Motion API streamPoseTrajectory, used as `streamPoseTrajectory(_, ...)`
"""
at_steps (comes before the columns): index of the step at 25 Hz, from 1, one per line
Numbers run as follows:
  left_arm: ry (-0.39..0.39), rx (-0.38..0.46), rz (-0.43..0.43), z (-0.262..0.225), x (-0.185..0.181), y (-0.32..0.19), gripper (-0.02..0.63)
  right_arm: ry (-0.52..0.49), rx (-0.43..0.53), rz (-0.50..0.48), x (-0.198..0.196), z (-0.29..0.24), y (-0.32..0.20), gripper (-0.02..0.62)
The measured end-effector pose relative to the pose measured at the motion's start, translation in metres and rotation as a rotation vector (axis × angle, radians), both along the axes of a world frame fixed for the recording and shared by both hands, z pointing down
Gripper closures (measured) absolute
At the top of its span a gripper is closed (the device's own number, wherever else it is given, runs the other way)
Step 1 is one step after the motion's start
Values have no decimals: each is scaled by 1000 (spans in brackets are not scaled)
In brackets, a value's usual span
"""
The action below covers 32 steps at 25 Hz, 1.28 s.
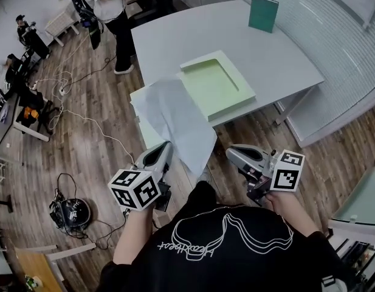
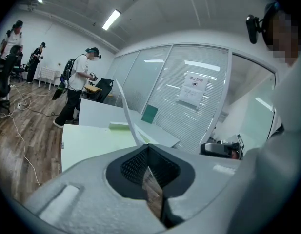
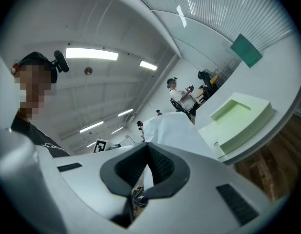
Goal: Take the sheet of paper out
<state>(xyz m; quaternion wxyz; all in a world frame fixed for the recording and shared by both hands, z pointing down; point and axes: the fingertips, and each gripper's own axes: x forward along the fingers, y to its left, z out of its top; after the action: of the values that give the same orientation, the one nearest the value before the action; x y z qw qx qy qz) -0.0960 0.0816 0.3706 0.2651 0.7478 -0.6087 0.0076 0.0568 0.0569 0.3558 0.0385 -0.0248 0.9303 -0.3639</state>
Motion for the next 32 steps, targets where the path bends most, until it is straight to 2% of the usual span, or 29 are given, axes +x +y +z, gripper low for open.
streamPoseTrajectory(6, -26, 17, 57, -12, 31, 32, 595, -25, -17, 23, 14, -5, 22, 586)
streamPoseTrajectory(13, -4, 24, 151, -10, 56, 64, 595, -3, -10, 61, 19, 2, 54, 586)
streamPoseTrajectory(22, 14, 31, 244, -25, 51, 130, 595, 3, 28, 110, 3, -17, 122, 586)
streamPoseTrajectory(32, 20, 51, 294, -28, 43, 191, 595, 24, 76, 182, 1, -19, 181, 586)
